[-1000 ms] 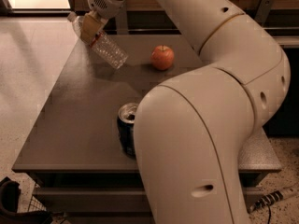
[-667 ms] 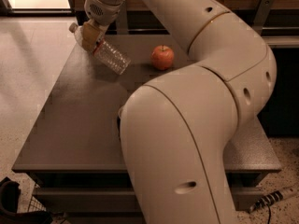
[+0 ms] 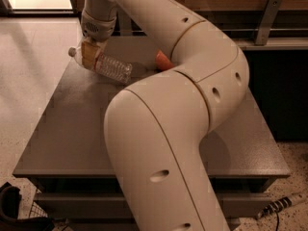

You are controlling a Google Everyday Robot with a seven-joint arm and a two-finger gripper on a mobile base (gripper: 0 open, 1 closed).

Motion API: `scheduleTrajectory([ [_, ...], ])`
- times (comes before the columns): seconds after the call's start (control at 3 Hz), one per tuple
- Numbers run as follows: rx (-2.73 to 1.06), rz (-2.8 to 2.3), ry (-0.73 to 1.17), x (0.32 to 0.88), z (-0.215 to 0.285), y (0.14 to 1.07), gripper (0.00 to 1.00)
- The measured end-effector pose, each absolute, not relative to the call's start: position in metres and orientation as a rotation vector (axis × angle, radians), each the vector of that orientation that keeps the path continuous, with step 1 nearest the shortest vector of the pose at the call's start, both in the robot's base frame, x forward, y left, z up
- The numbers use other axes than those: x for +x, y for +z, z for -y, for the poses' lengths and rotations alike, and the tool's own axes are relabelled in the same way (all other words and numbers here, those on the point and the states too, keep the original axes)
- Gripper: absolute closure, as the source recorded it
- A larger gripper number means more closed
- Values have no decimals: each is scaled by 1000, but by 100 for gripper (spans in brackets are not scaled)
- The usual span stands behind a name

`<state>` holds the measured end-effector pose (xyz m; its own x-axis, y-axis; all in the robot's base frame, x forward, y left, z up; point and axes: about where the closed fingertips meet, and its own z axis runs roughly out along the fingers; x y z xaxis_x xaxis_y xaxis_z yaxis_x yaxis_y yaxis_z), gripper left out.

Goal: Knock water bottle over

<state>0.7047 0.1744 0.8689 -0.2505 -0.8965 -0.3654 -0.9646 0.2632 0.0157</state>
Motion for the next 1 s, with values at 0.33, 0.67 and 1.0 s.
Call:
scheduleTrajectory([
  [0.33,-1780,-2237,411,705,-196,845,100],
  [0.67,-1779,-2238,413,707,-199,840,75],
  [1.0,-1780,-2239,415,707,-201,837,51],
])
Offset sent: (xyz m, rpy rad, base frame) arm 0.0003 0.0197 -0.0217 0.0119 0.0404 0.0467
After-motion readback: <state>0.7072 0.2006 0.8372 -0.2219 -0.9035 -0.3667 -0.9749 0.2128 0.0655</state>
